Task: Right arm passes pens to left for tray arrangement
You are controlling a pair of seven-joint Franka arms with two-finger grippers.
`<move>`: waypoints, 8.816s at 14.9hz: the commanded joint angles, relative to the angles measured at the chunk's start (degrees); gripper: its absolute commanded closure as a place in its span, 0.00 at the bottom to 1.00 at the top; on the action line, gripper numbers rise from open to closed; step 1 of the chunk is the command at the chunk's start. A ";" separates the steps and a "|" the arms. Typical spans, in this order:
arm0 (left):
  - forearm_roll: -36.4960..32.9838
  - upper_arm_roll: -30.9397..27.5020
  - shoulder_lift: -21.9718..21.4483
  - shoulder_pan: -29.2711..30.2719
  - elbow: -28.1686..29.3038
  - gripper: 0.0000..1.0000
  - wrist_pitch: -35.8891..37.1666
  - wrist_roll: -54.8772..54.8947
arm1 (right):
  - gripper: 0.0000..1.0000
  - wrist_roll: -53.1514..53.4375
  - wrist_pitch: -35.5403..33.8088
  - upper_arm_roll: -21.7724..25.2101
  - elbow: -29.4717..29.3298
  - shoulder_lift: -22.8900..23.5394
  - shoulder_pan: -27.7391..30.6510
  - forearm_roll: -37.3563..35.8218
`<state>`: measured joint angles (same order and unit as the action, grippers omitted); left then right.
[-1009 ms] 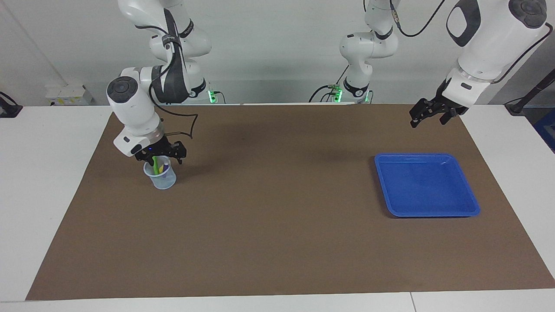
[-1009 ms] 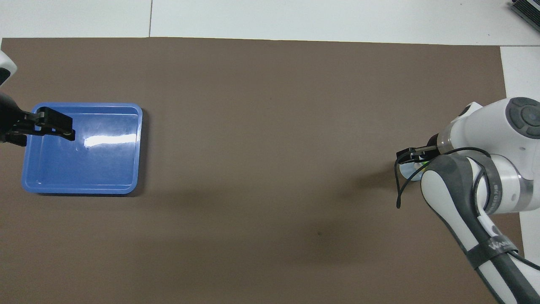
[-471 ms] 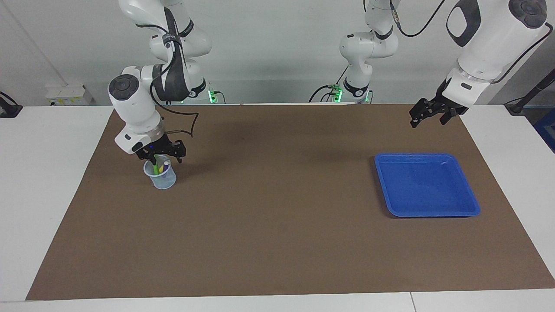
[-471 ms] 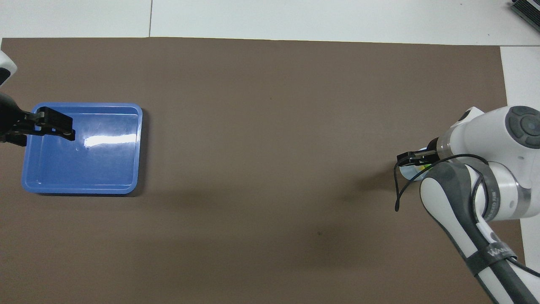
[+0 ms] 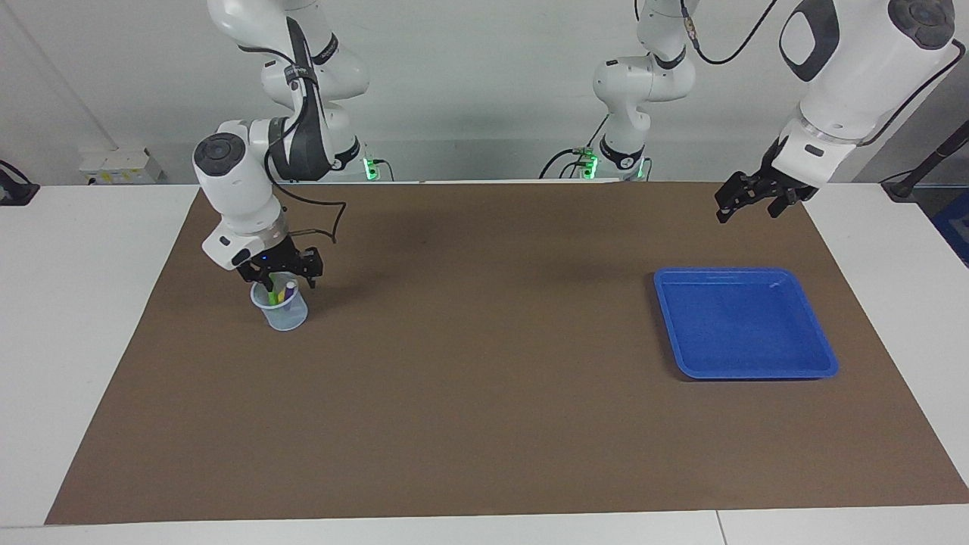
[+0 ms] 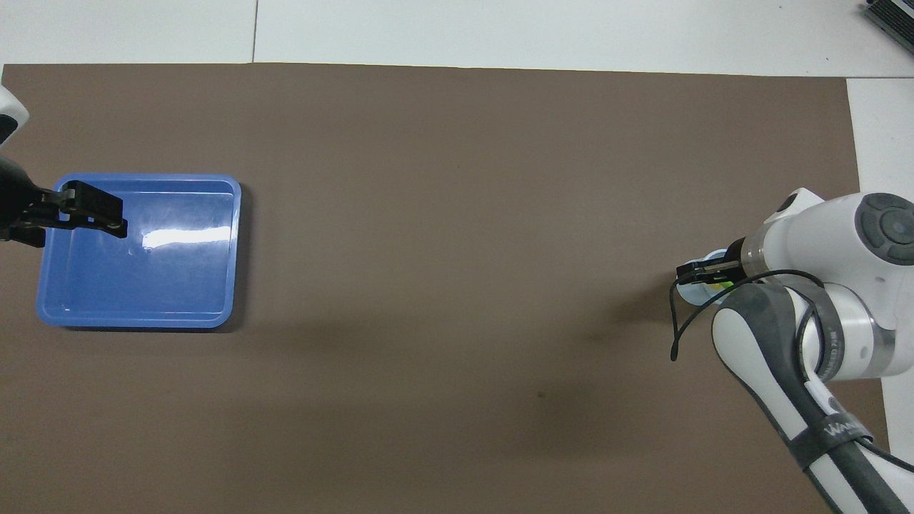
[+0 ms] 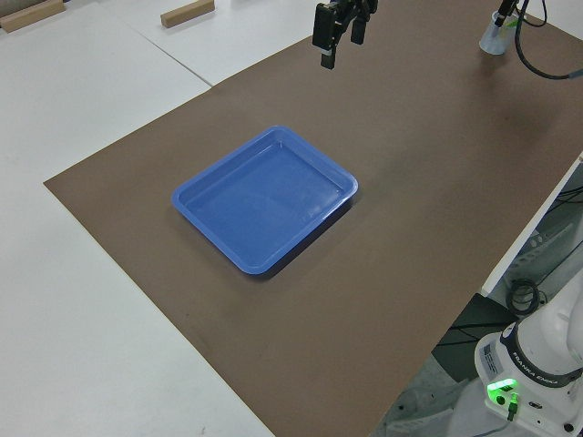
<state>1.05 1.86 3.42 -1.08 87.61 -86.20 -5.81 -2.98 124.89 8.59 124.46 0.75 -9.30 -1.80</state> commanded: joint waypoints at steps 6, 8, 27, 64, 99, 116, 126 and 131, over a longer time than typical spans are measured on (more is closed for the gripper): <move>0.44 -0.46 -1.49 -0.24 1.51 0.00 0.24 0.62 | 0.78 -1.51 0.89 -0.15 1.76 -1.72 1.13 -1.10; 0.44 -0.46 -1.49 -0.24 1.51 0.00 0.24 0.62 | 0.92 -1.51 0.71 -0.15 1.58 -1.72 1.13 -1.10; 0.44 -0.46 -1.49 -0.24 1.51 0.00 0.50 0.62 | 1.00 -0.98 -8.69 -0.15 -3.43 -1.98 1.74 -0.84; 10.02 3.58 -14.23 -5.34 19.61 0.00 -13.74 -65.12 | 1.00 -6.43 -35.50 0.20 -18.46 -11.65 1.31 22.08; 19.69 8.06 -14.15 -31.09 21.38 0.00 -31.05 -130.49 | 1.00 -11.87 -26.18 -2.70 -10.99 -13.67 -10.74 53.90; 18.29 11.76 -13.36 -31.27 20.93 0.21 -35.27 -134.99 | 1.00 -13.02 -25.22 -2.70 -10.29 -14.11 -10.74 54.97; 17.06 12.11 -13.44 -32.23 21.02 0.36 -34.22 -134.82 | 1.00 -13.11 -25.22 -2.70 -10.29 -14.11 -10.74 55.85; 16.79 12.11 -13.44 -32.15 20.75 0.54 -32.81 -134.82 | 1.00 -13.11 -25.22 -2.70 -10.37 -14.11 -10.74 55.94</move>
<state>19.04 14.44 -9.94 -32.55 108.66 -120.17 -139.67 -14.26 98.16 5.82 112.05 -11.68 -19.98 52.49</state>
